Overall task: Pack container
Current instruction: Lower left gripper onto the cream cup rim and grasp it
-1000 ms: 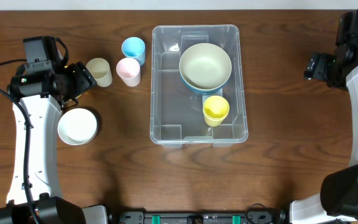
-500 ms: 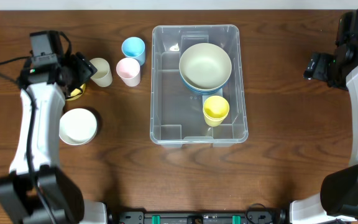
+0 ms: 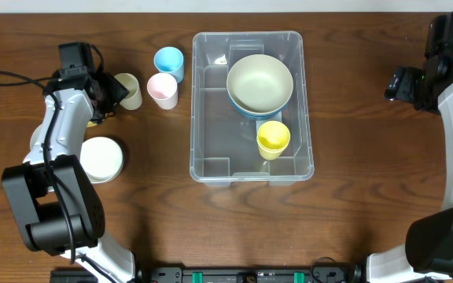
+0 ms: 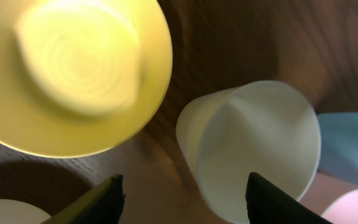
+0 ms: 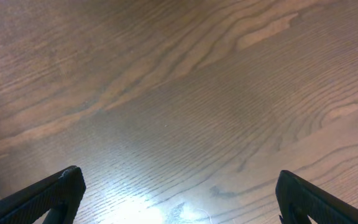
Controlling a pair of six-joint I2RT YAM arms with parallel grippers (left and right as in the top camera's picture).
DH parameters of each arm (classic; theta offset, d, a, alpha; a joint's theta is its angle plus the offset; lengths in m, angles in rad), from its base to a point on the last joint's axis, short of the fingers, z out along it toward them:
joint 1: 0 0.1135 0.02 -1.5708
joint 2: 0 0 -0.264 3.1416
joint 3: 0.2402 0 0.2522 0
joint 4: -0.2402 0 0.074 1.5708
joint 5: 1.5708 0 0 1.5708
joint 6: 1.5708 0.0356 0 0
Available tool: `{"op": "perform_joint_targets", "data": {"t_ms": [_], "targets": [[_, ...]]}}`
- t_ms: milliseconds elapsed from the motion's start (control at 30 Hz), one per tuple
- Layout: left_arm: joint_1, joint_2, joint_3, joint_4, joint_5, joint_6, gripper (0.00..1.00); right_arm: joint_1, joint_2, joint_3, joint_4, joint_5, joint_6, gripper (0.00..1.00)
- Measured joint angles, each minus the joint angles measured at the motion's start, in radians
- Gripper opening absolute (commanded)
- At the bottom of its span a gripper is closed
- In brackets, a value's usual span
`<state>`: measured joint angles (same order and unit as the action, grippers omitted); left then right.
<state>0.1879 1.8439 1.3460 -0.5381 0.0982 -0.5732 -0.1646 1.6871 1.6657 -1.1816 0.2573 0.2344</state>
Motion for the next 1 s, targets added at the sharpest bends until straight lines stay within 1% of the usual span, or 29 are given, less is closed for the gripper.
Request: {"op": "perform_joint_targets", "data": {"t_ms": [267, 467, 600, 700, 733, 1000], "targets": [[-0.029, 0.011, 0.000, 0.031, 0.000, 0.000, 0.62, 0.000, 0.000, 0.000, 0.000, 0.000, 0.000, 0.99], [-0.047, 0.048, 0.000, 0.066, 0.001, -0.010, 0.40, 0.000, 0.000, 0.000, 0.000, 0.000, 0.000, 0.99], [-0.046, 0.052, 0.000, 0.067, 0.000, -0.006, 0.38, 0.000, 0.000, 0.000, 0.000, 0.000, 0.000, 0.99], [-0.046, 0.052, 0.000, 0.067, 0.000, -0.009, 0.26, 0.000, 0.000, 0.000, 0.000, 0.000, 0.000, 0.99], [-0.046, 0.053, 0.000, 0.068, 0.000, -0.010, 0.25, 0.000, 0.000, 0.000, 0.000, 0.000, 0.000, 0.99], [-0.046, 0.052, 0.000, 0.067, 0.000, -0.006, 0.24, 0.000, 0.000, 0.000, 0.000, 0.000, 0.000, 0.99]]}}
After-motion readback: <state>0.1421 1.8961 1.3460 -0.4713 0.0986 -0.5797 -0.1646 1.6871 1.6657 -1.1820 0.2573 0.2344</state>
